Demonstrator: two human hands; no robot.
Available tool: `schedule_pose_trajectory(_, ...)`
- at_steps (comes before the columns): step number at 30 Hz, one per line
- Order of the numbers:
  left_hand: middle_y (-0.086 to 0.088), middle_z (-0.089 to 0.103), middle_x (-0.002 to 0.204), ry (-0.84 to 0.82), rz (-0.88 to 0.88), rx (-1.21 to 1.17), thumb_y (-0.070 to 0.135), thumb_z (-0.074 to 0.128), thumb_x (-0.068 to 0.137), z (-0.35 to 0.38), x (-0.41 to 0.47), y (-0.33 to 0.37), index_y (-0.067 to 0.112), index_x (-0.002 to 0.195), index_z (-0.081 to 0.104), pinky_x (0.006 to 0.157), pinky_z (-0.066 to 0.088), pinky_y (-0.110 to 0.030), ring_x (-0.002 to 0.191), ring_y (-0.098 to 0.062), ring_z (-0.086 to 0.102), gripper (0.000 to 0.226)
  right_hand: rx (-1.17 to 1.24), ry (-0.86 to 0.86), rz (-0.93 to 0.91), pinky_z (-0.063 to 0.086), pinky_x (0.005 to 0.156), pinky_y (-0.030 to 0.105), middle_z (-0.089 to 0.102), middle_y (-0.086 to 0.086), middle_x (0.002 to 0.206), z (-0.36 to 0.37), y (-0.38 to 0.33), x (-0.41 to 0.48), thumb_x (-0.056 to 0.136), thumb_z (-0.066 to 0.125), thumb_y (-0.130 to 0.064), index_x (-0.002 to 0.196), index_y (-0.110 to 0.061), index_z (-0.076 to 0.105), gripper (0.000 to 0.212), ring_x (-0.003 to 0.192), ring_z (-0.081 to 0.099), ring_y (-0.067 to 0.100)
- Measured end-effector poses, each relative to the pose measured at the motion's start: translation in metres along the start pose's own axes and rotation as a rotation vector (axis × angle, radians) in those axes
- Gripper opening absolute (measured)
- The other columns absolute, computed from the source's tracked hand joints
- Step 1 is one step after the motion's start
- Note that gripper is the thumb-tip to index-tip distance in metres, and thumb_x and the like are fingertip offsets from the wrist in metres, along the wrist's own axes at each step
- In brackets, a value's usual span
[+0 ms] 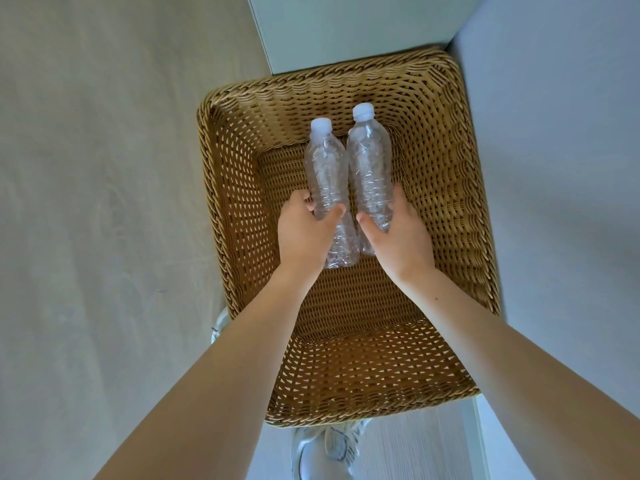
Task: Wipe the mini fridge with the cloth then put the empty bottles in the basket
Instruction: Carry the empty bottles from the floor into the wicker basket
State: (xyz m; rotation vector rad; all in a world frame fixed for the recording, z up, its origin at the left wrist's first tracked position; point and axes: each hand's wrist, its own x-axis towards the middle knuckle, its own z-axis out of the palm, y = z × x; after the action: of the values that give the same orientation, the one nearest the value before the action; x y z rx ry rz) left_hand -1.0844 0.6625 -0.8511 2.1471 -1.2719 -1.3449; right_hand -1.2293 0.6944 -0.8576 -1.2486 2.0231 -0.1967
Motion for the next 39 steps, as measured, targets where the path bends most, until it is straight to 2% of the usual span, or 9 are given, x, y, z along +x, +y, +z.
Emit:
schedule_pose_trajectory(4, -0.004, 0.059, 0.130, -0.009, 0.005, -0.003, 0.041, 0.072, 0.087, 0.000, 0.000, 0.000, 0.010, 0.141, 0.046, 0.095, 0.053, -0.038, 0.112, -0.018, 0.061, 0.067, -0.054, 0.018, -0.012, 0.046, 0.101, 0.039, 0.036, 0.014, 0.157, -0.002, -0.001, -0.002, 0.096, 0.051, -0.057, 0.158, -0.013, 0.013, 0.086, 0.136, 0.046, 0.030)
schedule_pose_trajectory(7, -0.001, 0.053, 0.134, 0.012, 0.072, 0.096, 0.041, 0.071, 0.088, -0.007, -0.006, 0.003, 0.013, 0.140, 0.046, 0.094, 0.043, -0.024, 0.113, -0.010, 0.053, 0.064, -0.097, 0.078, -0.062, 0.037, 0.110, 0.039, 0.028, 0.012, 0.161, -0.013, -0.005, -0.008, 0.097, 0.051, -0.054, 0.158, -0.011, 0.016, 0.082, 0.145, 0.033, 0.028)
schedule_pose_trajectory(11, 0.007, 0.052, 0.125, 0.019, 0.207, 0.223, 0.037, 0.067, 0.090, -0.040, -0.036, 0.033, 0.017, 0.136, 0.048, 0.095, 0.038, -0.022, 0.114, -0.008, 0.049, 0.054, -0.064, 0.218, -0.156, 0.035, 0.115, 0.036, 0.043, 0.013, 0.152, -0.051, -0.030, -0.042, 0.099, 0.055, -0.039, 0.151, -0.006, 0.035, 0.065, 0.140, 0.041, 0.026)
schedule_pose_trajectory(17, 0.001, 0.058, 0.125, -0.035, 0.397, 0.365, 0.033, 0.058, 0.096, -0.147, -0.134, 0.130, 0.015, 0.133, 0.055, 0.093, 0.038, -0.023, 0.114, -0.016, 0.053, 0.042, -0.046, 0.300, -0.154, 0.042, 0.104, 0.029, 0.058, 0.007, 0.137, -0.152, -0.119, -0.134, 0.100, 0.047, -0.041, 0.142, -0.012, 0.049, 0.050, 0.125, 0.053, 0.021)
schedule_pose_trajectory(21, -0.002, 0.060, 0.127, -0.042, 0.493, 0.448, 0.034, 0.053, 0.097, -0.253, -0.217, 0.216, 0.012, 0.135, 0.055, 0.094, 0.041, -0.026, 0.116, -0.019, 0.055, 0.043, -0.021, 0.378, -0.193, 0.030, 0.091, 0.003, 0.063, 0.001, 0.124, -0.245, -0.205, -0.212, 0.100, 0.044, -0.043, 0.134, -0.017, 0.053, 0.044, 0.108, 0.047, 0.000)
schedule_pose_trajectory(23, -0.002, 0.060, 0.127, -0.034, 0.540, 0.458, 0.030, 0.056, 0.098, -0.306, -0.260, 0.262, 0.011, 0.135, 0.055, 0.095, 0.042, -0.028, 0.117, -0.020, 0.055, 0.041, -0.014, 0.410, -0.241, 0.026, 0.082, -0.003, 0.065, 0.000, 0.119, -0.295, -0.249, -0.252, 0.100, 0.045, -0.043, 0.131, -0.018, 0.055, 0.041, 0.105, 0.042, -0.004)
schedule_pose_trajectory(28, -0.006, 0.065, 0.121, 0.071, 0.712, 0.507, 0.024, 0.062, 0.097, -0.414, -0.358, 0.357, 0.009, 0.129, 0.061, 0.089, 0.051, -0.036, 0.111, -0.026, 0.060, 0.036, -0.020, 0.490, -0.323, 0.031, 0.091, 0.009, 0.066, 0.002, 0.122, -0.402, -0.334, -0.343, 0.100, 0.050, -0.043, 0.129, -0.018, 0.059, 0.039, 0.110, 0.061, 0.015)
schedule_pose_trajectory(33, -0.007, 0.067, 0.117, 0.191, 0.851, 0.524, 0.023, 0.065, 0.094, -0.486, -0.429, 0.408, 0.008, 0.124, 0.063, 0.086, 0.052, -0.034, 0.105, -0.026, 0.064, 0.033, -0.054, 0.579, -0.418, 0.029, 0.089, 0.006, 0.068, 0.003, 0.118, -0.480, -0.382, -0.415, 0.095, 0.061, -0.034, 0.125, -0.017, 0.061, 0.034, 0.107, 0.064, 0.019)
schedule_pose_trajectory(39, -0.006, 0.066, 0.123, 0.266, 0.932, 0.559, 0.039, 0.043, 0.098, -0.526, -0.478, 0.422, 0.010, 0.130, 0.060, 0.090, 0.055, -0.039, 0.111, -0.026, 0.063, 0.047, -0.187, 0.608, -0.558, 0.046, 0.090, 0.025, 0.070, 0.005, 0.115, -0.516, -0.398, -0.464, 0.094, 0.063, -0.032, 0.123, -0.013, 0.065, 0.034, 0.106, 0.067, 0.021)
